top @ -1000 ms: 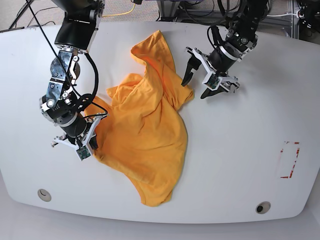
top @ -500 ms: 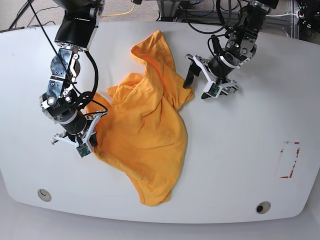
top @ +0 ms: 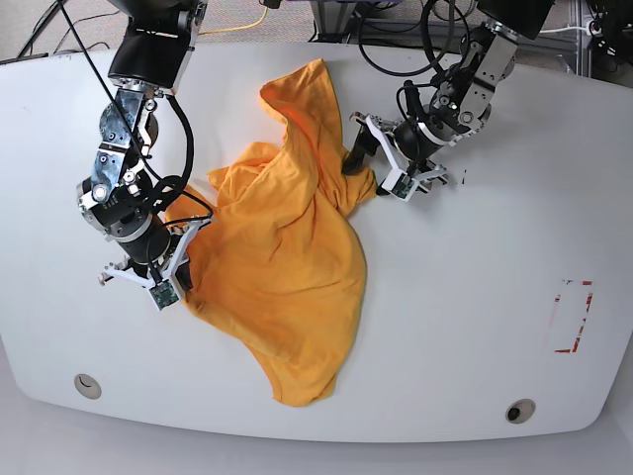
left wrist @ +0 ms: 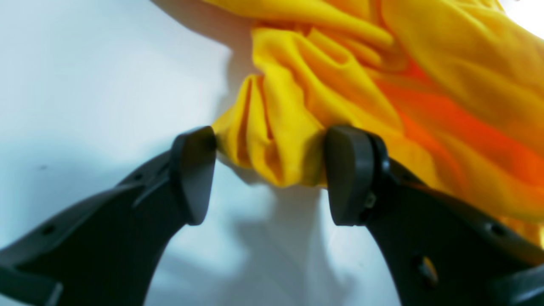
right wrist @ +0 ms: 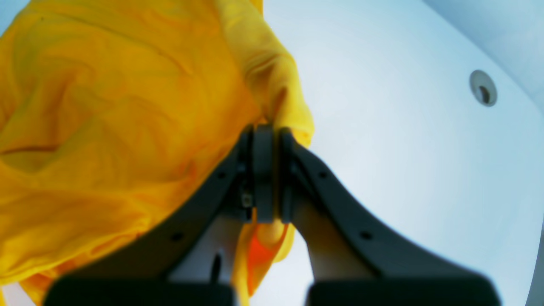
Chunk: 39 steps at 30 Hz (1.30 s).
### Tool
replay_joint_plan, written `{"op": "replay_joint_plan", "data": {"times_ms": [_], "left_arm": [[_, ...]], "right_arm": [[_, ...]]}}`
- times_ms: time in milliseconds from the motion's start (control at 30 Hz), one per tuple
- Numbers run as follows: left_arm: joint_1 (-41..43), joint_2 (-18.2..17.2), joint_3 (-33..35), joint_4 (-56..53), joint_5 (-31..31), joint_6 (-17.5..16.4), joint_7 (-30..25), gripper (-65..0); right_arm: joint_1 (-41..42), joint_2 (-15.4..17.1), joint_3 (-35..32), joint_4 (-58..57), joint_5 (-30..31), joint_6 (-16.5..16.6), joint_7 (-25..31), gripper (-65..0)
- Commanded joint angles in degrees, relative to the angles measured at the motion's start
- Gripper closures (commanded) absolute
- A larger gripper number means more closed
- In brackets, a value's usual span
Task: Layout the t-shirt on the table in an organized manner, then fold the t-shirt properly
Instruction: 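Move the left gripper to the shirt and grasp its opposite edge, then lift the shirt with both grippers and stretch it between them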
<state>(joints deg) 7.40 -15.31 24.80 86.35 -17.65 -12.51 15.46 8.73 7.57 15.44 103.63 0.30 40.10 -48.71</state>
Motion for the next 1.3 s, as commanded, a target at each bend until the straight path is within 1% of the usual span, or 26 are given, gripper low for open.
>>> {"op": "replay_joint_plan", "data": {"times_ms": [0,67,100,167,200,267,300,333,433,467,667,767,800,1000,1067,1267], "left_arm": [[-1.64,-0.21,0.74,-0.24,-1.03,0.07,-1.35,-38.5],[-1.99,-0.21,1.09,-0.94,-1.03,0.16,-1.35,-37.6],[-2.26,-0.21,1.09,-1.38,-1.03,0.16,-1.35,-35.4],[-2.34,-0.21,1.09,-1.99,-1.03,0.16,-1.35,-27.8],[-2.34,-0.21,1.09,-2.61,-1.03,0.16,-1.35,-19.9],[-3.05,-0.21,1.01,-3.31,-1.03,0.16,-1.35,-10.3],[-3.75,-0.21,1.01,-3.84,-1.03,0.16,-1.27,-3.6],[-4.1,-0.21,1.01,-4.37,-1.03,0.16,-1.27,0.0],[-4.81,-0.47,0.92,-6.04,-1.03,0.16,-1.27,0.0],[-4.81,-0.56,0.83,-6.21,-1.03,0.16,-1.27,-1.3],[-4.81,-2.23,-2.16,-6.13,-1.03,0.07,-1.27,0.0],[-4.72,-2.49,-5.06,-5.16,-1.03,-0.01,-1.27,0.0],[-4.63,-3.28,-6.73,-4.54,-1.03,-0.1,-1.27,0.0],[-4.89,-6.89,-11.92,-2.52,-1.21,-0.1,-1.27,0.0],[-4.89,-7.33,-13.5,-1.82,-1.21,-0.1,-1.27,0.0],[-4.98,-7.5,-17.9,0.91,-1.21,-0.1,-1.27,0.0]], "right_arm": [[0.63,0.38,0.16,2.08,0.72,-0.1,1.1,0.0],[0.37,0.29,0.16,3.05,0.72,-0.1,1.1,0.0],[0.37,0.29,0.16,3.4,0.54,-0.1,1.1,0.0],[0.28,0.29,0.16,3.57,0.54,-0.1,1.02,0.0],[0.28,0.29,0.16,3.84,0.63,-0.1,0.93,0.0],[0.28,0.29,0.16,4.1,0.45,-0.1,0.93,0.0],[0.19,0.29,0.16,4.19,0.45,-0.1,0.93,0.0],[0.19,0.29,0.16,4.19,0.45,-0.1,0.93,0.0],[0.19,0.29,0.25,4.72,0.45,-0.1,0.93,0.0],[0.19,0.29,0.34,4.98,0.45,-0.1,0.84,0.0],[0.19,0.38,0.43,6.3,0.45,-0.1,0.84,0.0],[0.54,0.56,0.51,7.18,0.36,-0.1,0.84,0.0],[0.63,0.56,0.51,7.53,0.36,-0.1,0.84,0.0],[1.51,1.09,0.6,7.97,0.28,-0.1,0.84,0.0],[1.69,1.88,0.6,7.88,0.28,-0.1,0.84,0.0],[2.65,2.58,1.74,7.71,0.28,-0.1,0.84,0.0]]}}
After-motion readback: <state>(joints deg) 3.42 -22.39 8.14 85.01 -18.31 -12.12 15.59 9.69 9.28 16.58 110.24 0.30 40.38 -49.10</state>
